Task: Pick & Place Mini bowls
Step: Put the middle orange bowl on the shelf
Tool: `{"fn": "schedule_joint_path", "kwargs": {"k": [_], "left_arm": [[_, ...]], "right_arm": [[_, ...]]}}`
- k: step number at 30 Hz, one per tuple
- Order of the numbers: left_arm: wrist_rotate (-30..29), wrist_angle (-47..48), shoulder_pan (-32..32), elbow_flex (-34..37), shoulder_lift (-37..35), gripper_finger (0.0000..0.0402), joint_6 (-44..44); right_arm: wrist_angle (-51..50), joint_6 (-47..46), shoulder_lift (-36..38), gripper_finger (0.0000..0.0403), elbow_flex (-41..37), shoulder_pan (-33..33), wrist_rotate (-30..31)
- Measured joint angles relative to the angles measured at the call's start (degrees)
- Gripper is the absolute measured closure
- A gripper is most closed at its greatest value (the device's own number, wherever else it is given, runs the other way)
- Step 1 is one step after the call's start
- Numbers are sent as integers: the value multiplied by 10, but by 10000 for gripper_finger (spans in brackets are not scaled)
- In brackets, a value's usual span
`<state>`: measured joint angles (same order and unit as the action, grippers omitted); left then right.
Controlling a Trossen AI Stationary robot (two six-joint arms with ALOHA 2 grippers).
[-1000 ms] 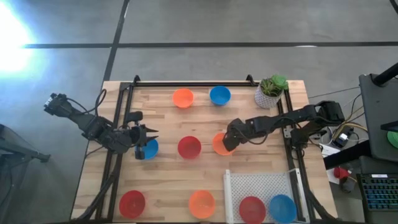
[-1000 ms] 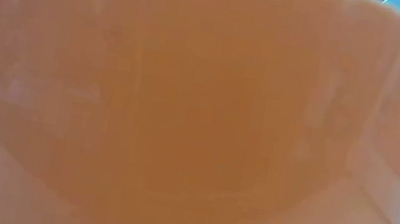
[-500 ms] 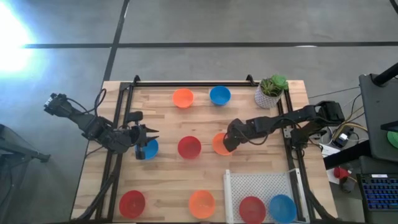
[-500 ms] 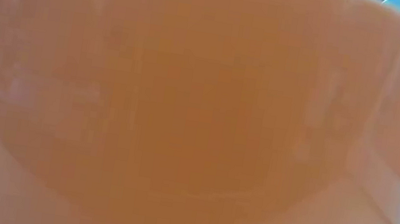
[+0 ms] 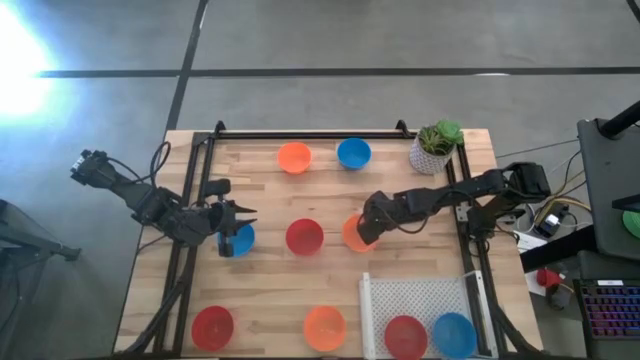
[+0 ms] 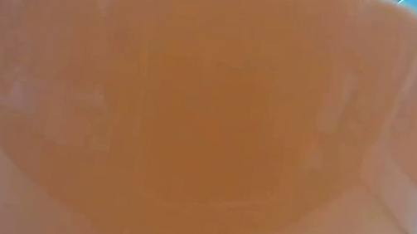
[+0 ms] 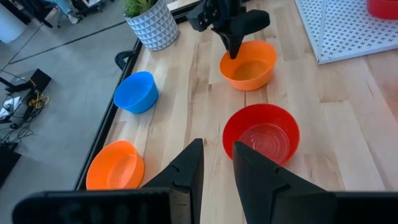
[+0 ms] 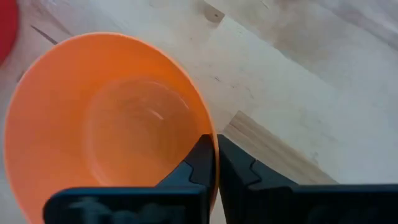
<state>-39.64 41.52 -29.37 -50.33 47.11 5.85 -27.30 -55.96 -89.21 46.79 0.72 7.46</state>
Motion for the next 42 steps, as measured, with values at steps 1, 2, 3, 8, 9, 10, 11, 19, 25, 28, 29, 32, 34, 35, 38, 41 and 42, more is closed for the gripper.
{"fn": "schedule_joint_path", "kwargs": {"k": [1,2,3,8,9,10,11,19,25,28,29,32,34,35,38,41,42], "left_arm": [[0,0,0,0,0,317,0],[0,0,0,0,0,317,0],[0,0,0,0,0,317,1],[0,0,0,0,0,317,31],[0,0,0,0,0,317,38],[0,0,0,0,0,317,43],[0,0,0,0,0,317,45],[0,0,0,0,0,317,43],[0,1,0,0,0,317,39],[0,1,-1,0,0,317,28],[0,1,-1,0,0,317,26],[0,1,-1,0,0,317,19],[0,1,-1,0,0,317,18],[0,1,-1,0,0,317,18],[0,1,-1,0,0,317,18],[0,1,0,0,0,317,18],[0,1,0,0,0,317,18]], "right_arm": [[-3,8,0,393,4,0,0],[-7,18,0,393,8,0,0],[-12,27,0,393,14,0,0],[-28,85,2,394,44,0,0],[-27,98,2,394,51,0,0],[-28,109,2,394,58,0,0],[-30,120,3,394,65,0,0],[-180,119,8,394,173,0,15],[-309,74,16,394,268,8,17],[-380,51,17,394,303,24,11],[-400,38,18,394,310,33,11],[-440,4,20,394,316,61,10],[-453,-12,20,394,313,83,0],[-460,-18,20,394,310,93,-6],[-470,-41,20,394,294,125,-20],[-486,-64,20,394,274,156,-42],[-491,-73,20,394,269,167,-48]]}}
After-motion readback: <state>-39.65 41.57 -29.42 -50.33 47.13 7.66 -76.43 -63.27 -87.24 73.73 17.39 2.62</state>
